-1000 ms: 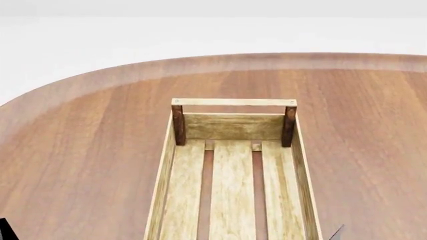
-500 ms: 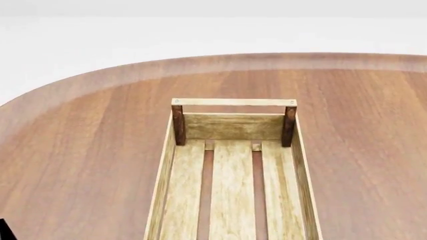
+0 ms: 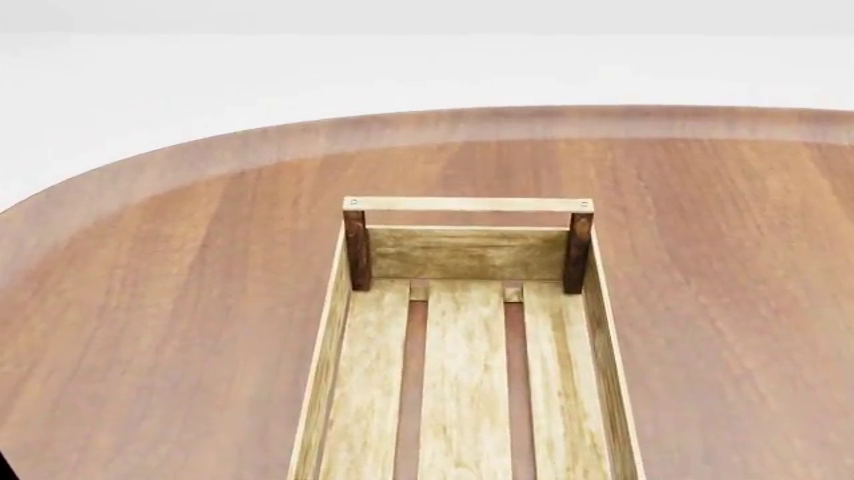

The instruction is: Pick up the cream cheese and put it in the tray.

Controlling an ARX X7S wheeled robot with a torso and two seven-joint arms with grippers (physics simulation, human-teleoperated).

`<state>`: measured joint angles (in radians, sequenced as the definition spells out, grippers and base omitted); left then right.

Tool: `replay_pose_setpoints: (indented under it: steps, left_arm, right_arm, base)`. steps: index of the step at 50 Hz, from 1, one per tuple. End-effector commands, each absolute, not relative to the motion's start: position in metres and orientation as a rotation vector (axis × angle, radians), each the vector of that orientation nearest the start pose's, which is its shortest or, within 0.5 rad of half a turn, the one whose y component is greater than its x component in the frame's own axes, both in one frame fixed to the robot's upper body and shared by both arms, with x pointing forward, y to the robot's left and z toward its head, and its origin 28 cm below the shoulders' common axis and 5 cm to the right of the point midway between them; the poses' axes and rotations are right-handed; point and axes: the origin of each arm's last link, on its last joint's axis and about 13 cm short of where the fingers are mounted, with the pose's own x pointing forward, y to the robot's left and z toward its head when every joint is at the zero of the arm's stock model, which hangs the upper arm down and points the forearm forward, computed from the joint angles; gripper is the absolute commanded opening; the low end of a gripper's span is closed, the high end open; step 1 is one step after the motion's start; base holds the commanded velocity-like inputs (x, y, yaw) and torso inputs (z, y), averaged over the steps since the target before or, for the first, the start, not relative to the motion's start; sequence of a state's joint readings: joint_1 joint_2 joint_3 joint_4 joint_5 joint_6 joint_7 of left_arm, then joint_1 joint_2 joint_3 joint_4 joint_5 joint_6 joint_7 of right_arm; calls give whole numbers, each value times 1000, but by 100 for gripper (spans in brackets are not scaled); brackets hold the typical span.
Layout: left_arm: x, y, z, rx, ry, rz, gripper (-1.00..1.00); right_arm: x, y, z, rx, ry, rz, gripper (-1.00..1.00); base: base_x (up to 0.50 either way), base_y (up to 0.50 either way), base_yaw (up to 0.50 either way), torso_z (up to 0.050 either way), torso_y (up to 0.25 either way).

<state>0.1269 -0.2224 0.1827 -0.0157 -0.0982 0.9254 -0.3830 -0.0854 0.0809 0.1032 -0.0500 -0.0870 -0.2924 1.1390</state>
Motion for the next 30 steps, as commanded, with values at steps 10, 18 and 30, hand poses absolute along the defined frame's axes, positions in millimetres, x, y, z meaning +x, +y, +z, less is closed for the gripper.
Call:
replay_pose_setpoints:
  steps: [10, 18, 30]
  left_arm:
    - [170, 219, 46, -123, -745, 146, 100]
    - [169, 219, 46, -124, -748, 144, 100]
    - [169, 219, 46, -123, -747, 146, 100]
  right_arm:
    - [194, -160, 21, -13, -253, -1321, 100]
    - [195, -164, 19, -15, -240, -1337, 100]
    - [195, -172, 14, -12, -207, -1360, 100]
  base:
    - [0, 0, 0, 0, 0]
    - [0, 0, 0, 0, 0]
    - [0, 0, 0, 0, 0]
